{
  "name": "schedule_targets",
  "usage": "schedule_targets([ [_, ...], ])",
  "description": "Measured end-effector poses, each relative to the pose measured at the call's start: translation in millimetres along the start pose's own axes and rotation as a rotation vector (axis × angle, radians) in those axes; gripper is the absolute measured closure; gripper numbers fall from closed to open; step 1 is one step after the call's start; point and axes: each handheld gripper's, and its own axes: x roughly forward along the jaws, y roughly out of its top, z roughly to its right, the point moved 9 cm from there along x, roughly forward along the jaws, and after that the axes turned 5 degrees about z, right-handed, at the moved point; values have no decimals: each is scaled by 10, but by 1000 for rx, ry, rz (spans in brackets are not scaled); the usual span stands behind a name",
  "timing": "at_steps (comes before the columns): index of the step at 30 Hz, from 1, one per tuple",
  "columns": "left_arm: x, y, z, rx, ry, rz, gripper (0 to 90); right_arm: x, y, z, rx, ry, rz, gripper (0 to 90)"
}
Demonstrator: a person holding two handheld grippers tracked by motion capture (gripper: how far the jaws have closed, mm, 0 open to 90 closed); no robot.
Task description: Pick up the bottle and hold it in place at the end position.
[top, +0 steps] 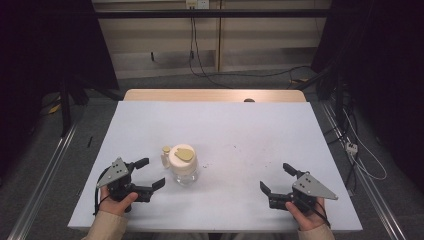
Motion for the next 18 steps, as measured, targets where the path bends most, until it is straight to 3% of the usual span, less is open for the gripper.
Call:
schedule_targets([
  [4,25,-6,53,-6,-19,-11,48,-3,-5,13,-3,-9,-2,34],
  [18,201,-54,127,11,8,-61,52,-2,1,7,-5,-7,-1,37],
])
